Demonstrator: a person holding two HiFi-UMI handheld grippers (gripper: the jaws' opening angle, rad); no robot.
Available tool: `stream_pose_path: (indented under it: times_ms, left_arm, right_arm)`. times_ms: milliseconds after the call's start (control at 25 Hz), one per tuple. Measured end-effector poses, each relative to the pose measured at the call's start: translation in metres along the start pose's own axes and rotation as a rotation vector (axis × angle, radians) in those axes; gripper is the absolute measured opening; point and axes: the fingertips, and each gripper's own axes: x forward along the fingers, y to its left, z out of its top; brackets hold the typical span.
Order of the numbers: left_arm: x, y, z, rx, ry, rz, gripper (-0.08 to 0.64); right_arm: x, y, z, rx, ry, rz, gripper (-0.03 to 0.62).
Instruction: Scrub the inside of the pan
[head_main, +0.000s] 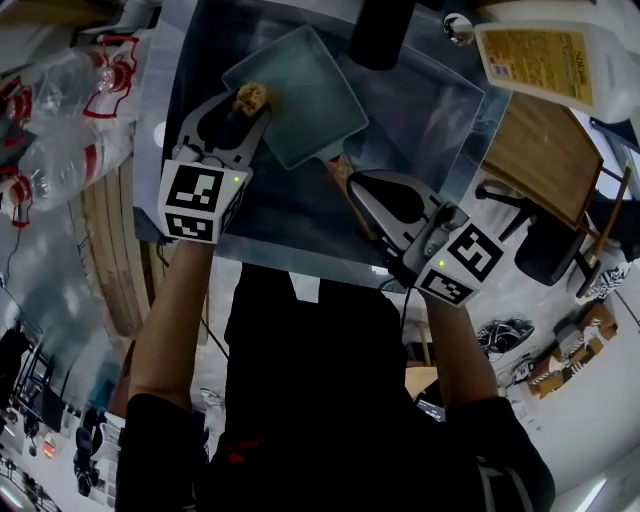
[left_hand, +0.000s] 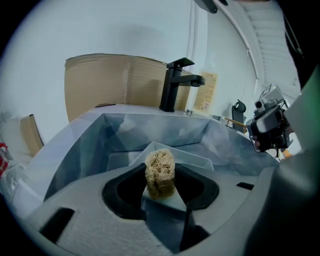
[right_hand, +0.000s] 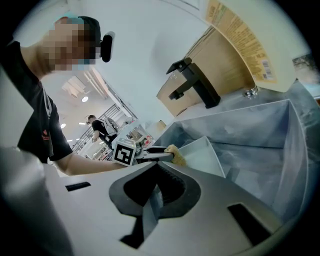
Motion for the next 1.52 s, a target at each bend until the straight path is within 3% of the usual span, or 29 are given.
stream_pose_path:
  times_ms: [400,1040,1520]
  left_arm:
    - [0.015,-0.013,-0.01,0.006,0.017,-0.034,0.178]
    - [0.072,-0.052,0.023,0.067,0.005,-0.113,0.178]
    - [0.064,-0.057,0.029,0.078,-0.003,-0.124,0.178]
  right_arm:
    - [-0.01,-0.006,-0.009,0.019,-0.001,-0.026,0.002]
    - [-0.039,-0.023,-0.009,0.047,-0.037,-0.056,0.001]
    - [-0.04,-0.017,-0.002,0.029,-0.041,-0.052,0.002]
